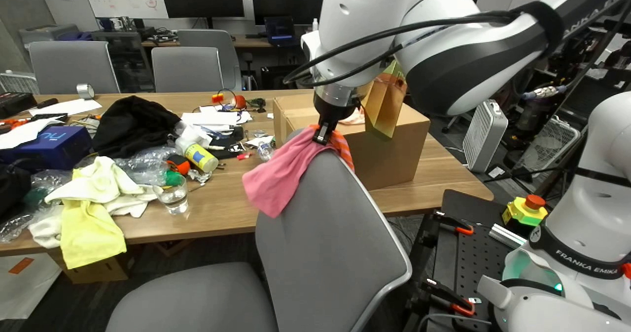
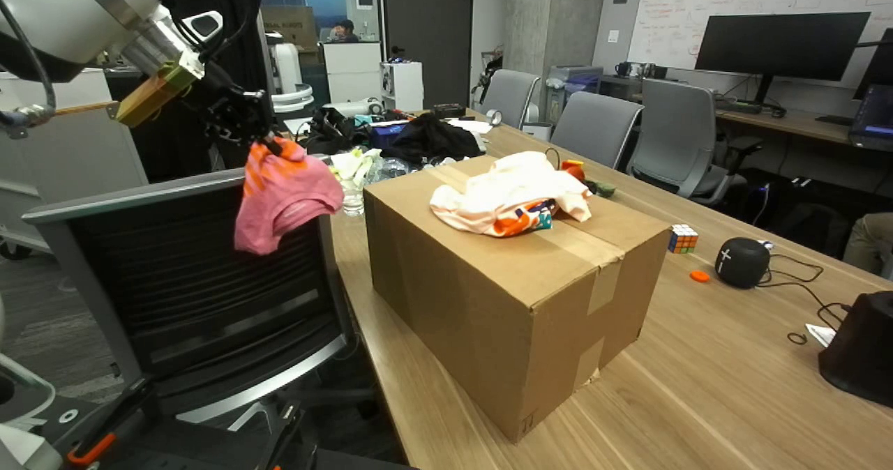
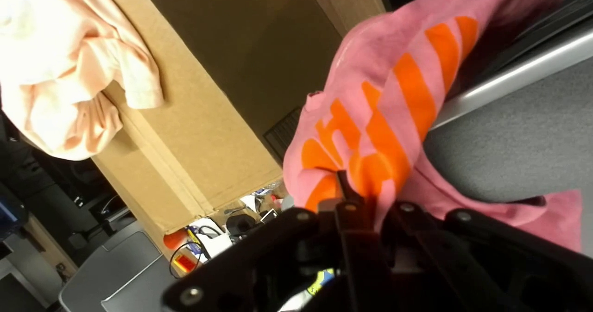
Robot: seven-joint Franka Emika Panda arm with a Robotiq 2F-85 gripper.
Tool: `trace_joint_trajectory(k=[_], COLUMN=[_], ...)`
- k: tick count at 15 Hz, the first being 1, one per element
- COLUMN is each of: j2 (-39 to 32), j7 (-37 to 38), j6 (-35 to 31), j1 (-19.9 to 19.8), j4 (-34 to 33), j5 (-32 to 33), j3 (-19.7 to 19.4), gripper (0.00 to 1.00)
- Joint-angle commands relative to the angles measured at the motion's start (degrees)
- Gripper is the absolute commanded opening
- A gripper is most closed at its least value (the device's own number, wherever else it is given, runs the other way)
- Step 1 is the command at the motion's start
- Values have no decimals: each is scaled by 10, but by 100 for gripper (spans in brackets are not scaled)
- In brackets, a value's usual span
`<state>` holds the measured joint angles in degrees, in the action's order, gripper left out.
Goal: Place the t-shirts on top of the brown box
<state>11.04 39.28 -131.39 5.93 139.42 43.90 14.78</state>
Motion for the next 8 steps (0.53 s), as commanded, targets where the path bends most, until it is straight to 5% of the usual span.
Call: trace_joint_trajectory(k=[1,8], j2=[14,35], j7=[4,10], j6=[-2,6], j1=[3,-11], j4=[-3,-70], j5=[1,-23], j3=[-10,-35], gripper=[5,4])
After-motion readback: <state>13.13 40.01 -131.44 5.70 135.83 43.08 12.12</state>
